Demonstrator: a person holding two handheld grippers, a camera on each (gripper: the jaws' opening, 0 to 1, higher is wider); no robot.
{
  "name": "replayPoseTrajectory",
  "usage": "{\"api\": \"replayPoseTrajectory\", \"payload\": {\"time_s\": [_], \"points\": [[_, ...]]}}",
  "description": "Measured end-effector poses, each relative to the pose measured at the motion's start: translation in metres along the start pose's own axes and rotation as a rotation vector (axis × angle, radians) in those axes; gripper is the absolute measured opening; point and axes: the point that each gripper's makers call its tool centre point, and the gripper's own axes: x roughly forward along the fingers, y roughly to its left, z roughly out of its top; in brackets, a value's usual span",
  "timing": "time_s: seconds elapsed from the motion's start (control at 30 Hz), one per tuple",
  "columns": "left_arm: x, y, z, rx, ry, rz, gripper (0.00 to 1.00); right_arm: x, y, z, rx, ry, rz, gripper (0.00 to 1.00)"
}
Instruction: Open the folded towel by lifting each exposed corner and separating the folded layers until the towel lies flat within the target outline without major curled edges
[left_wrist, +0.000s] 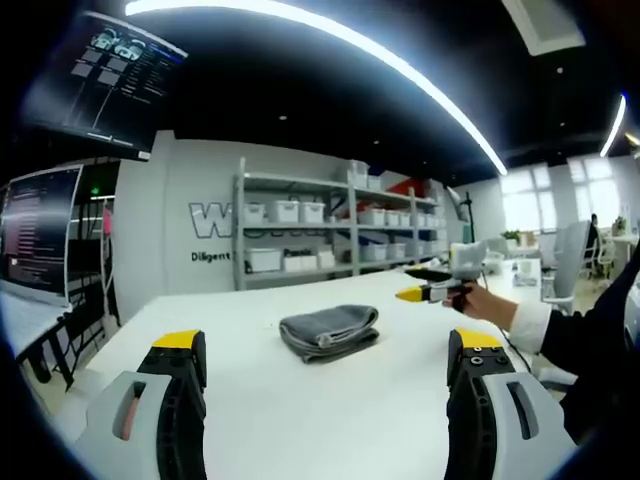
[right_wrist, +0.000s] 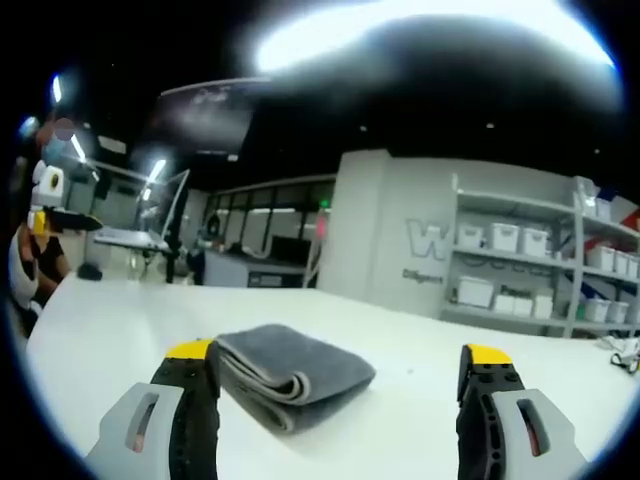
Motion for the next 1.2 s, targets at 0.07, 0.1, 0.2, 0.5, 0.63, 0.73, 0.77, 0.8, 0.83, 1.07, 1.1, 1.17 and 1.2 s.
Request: {"api": "replayPoseTrajectory", "payload": {"time_s": [0.07, 0.1, 0.2, 0.5, 0.63, 0.73, 0.77, 0.8, 0.83, 1.07, 1.1, 1.17, 1.2], "points": [[0.0, 0.0, 0.0, 0.002, 0.001, 0.001, 0.99, 0.0, 0.0, -0.001, 0.011, -0.004, 0.0, 0.98], [0.0, 0.0, 0.0, 0.001, -0.001, 0.0, 0.99, 0.0, 0.001, 0.0, 0.021, -0.011, 0.007, 0.99], [-0.001, 0.0, 0.001, -0.014, -0.009, -0.013, 0.98, 0.003, 0.007, -0.001, 0.015, -0.025, 0.026, 0.99], [-0.012, 0.009, 0.01, -0.022, -0.048, 0.022, 0.99, 0.008, 0.013, -0.018, -0.019, 0.023, 0.032, 0.99], [-0.012, 0.007, 0.009, -0.022, -0.04, 0.012, 0.99, 0.008, 0.014, -0.026, -0.021, 0.05, 0.033, 0.99], [-0.011, 0.008, 0.007, -0.021, -0.029, 0.016, 0.99, 0.009, 0.015, -0.033, -0.037, 0.077, 0.03, 0.99], [-0.011, 0.008, 0.006, -0.02, -0.026, 0.017, 0.99, 0.008, 0.015, -0.033, -0.043, 0.078, 0.027, 0.99], [-0.011, 0.008, 0.005, -0.018, -0.023, 0.017, 0.99, 0.008, 0.015, -0.034, -0.045, 0.082, 0.027, 0.98], [-0.012, 0.008, 0.005, -0.014, -0.018, 0.014, 0.99, 0.008, 0.016, -0.035, -0.042, 0.086, 0.028, 0.98], [-0.011, 0.004, 0.001, -0.02, -0.004, -0.009, 0.99, 0.01, 0.019, -0.049, -0.063, 0.137, 0.02, 0.97], [-0.012, 0.002, 0.002, -0.018, -0.001, -0.02, 0.99, 0.01, 0.019, -0.051, -0.065, 0.142, 0.018, 0.97], [-0.012, -0.002, 0.003, -0.004, 0.007, -0.034, 0.99, 0.01, 0.019, -0.054, -0.069, 0.157, 0.016, 0.97], [-0.012, -0.003, 0.004, -0.001, 0.008, -0.035, 0.99, 0.01, 0.018, -0.056, -0.072, 0.164, 0.015, 0.97]]}}
